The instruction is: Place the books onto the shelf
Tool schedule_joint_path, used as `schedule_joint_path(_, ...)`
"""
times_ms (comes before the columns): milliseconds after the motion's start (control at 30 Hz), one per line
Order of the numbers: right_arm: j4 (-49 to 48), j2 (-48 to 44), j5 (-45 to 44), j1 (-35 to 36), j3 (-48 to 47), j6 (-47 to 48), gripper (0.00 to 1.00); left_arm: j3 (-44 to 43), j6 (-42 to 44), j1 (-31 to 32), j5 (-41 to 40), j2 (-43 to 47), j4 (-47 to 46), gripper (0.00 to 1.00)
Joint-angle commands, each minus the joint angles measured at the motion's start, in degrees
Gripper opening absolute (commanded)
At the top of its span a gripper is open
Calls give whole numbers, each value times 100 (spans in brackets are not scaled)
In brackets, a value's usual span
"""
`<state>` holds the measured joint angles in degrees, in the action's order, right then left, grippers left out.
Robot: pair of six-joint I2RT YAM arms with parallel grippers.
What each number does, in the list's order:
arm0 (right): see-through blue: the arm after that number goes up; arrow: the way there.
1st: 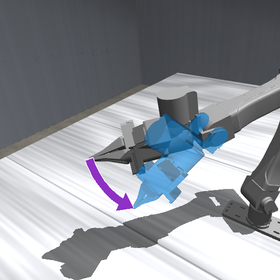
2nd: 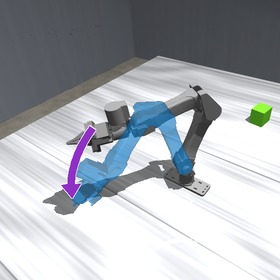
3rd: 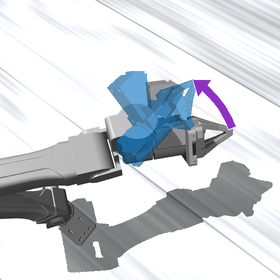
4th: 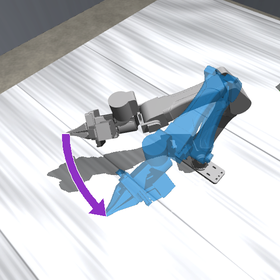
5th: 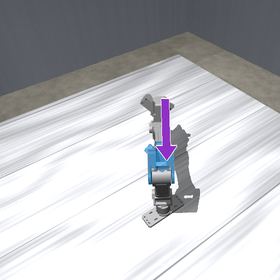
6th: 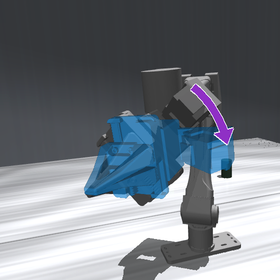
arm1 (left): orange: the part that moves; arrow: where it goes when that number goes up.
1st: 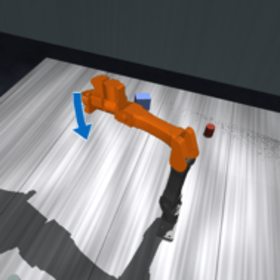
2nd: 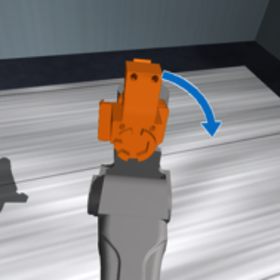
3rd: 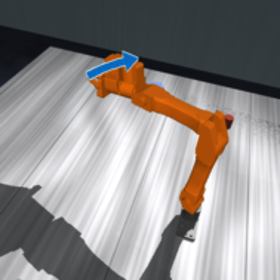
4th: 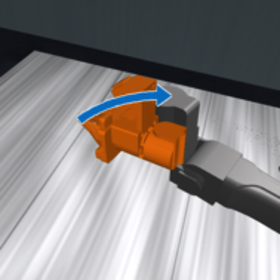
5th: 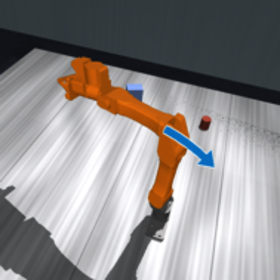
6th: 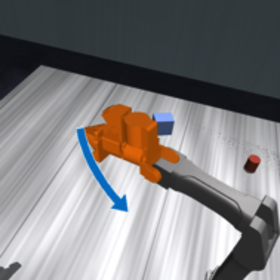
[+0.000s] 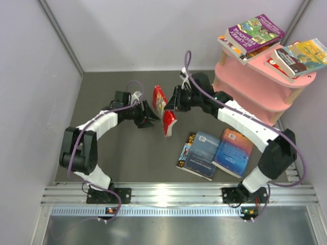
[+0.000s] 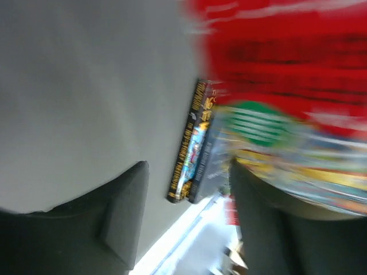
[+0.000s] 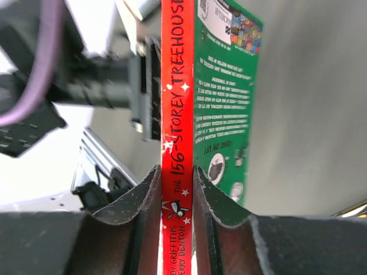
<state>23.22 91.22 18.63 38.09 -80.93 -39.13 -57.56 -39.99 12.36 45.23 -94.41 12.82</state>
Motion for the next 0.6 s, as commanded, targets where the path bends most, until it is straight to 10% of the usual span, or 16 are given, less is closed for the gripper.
schedule_joint_path(0, 348, -666, -148, 129, -906, 511, 0, -133, 448, -49, -1173, 730, 757, 72)
schedule_joint_path(233, 1404, -983, -993, -274, -2786, 934, 0, 25, 475, -225, -1684, 1109, 1074, 74)
schedule_joint_path(567, 1633, -1704, -1098, -3042, -4623, 732, 0, 333, 334, -225, -1614, 1390, 968, 70)
